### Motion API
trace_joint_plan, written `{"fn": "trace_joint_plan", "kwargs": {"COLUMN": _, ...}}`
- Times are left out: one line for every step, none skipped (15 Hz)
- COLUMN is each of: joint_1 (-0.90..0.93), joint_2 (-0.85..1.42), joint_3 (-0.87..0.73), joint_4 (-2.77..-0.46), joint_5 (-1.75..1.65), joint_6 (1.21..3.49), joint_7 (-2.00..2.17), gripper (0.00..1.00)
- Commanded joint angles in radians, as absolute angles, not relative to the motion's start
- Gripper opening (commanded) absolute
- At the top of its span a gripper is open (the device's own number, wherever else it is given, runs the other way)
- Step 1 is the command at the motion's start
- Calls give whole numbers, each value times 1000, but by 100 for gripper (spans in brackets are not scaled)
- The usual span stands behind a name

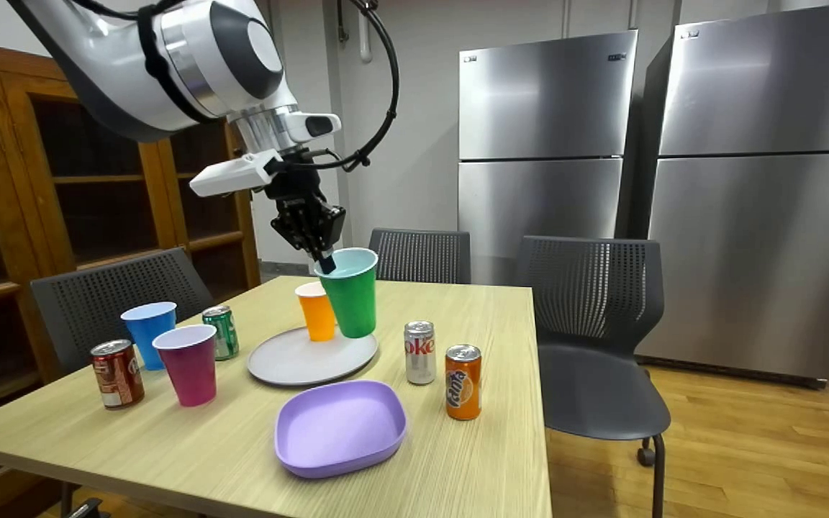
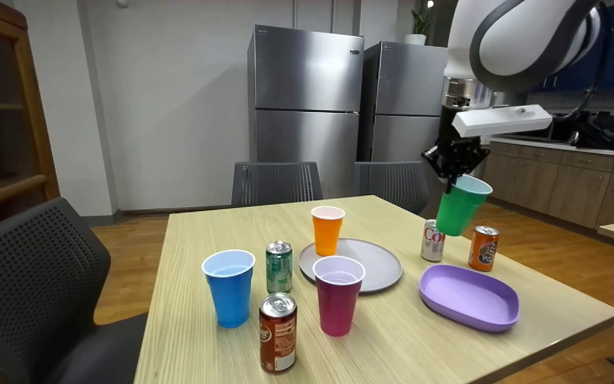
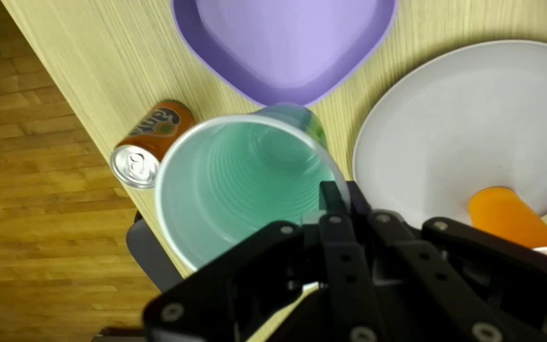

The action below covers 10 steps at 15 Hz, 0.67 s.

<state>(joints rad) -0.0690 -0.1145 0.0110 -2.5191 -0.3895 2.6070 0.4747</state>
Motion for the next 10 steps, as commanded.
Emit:
{"fn": "trace_joint_plan", "kwargs": {"joint_1": -38, "joint_2": 36, "joint_3": 35, "joint_4": -2346, "joint_5": -353, "joint_6": 2587, "joint_7": 397, "gripper": 1}}
{"fn": "trace_joint_plan", "kwargs": {"joint_1": -25, "joint_2": 73, "joint_3": 33, "joint_4": -2307, "joint_5": -347, "joint_6": 2585, "joint_7": 377, "gripper": 1}}
{"fn": "trace_joint_plan", "kwargs": {"joint_1": -11, "joint_2": 116, "joint_3": 32, "joint_4": -2261, "joint_5": -336, "joint_6": 2581, "joint_7": 353, "gripper": 1}}
{"fn": "trace_joint_plan", "kwargs": {"joint_1": 1, "joint_2": 155, "joint_3": 31, "joint_4": -2219, "joint_5": -327, "joint_6": 2574, "joint_7": 331, "gripper": 1}}
{"fn": "trace_joint_plan", "kwargs": {"joint_1": 13, "joint_2": 184, "joint_3": 29, "joint_4": -2179, "joint_5": -309, "joint_6": 2560, "joint_7": 298, "gripper": 1}}
{"fn": "trace_joint_plan", "kwargs": {"joint_1": 23, "joint_2": 217, "joint_3": 26, "joint_4": -2144, "joint_5": -297, "joint_6": 2557, "joint_7": 273, "gripper": 1}}
{"fn": "trace_joint_plan", "kwargs": {"joint_1": 32, "joint_2": 253, "joint_3": 26, "joint_4": -2104, "joint_5": -282, "joint_6": 2549, "joint_7": 244, "gripper": 1}}
{"fn": "trace_joint_plan", "kwargs": {"joint_1": 38, "joint_2": 282, "joint_3": 24, "joint_4": -2073, "joint_5": -271, "joint_6": 2545, "joint_7": 219, "gripper": 1}}
{"fn": "trace_joint_plan", "kwargs": {"joint_1": 45, "joint_2": 313, "joint_3": 24, "joint_4": -2038, "joint_5": -260, "joint_6": 2534, "joint_7": 194, "gripper": 1}}
{"fn": "trace_joint_plan", "kwargs": {"joint_1": 51, "joint_2": 339, "joint_3": 22, "joint_4": -2008, "joint_5": -255, "joint_6": 2523, "joint_7": 176, "gripper": 1}}
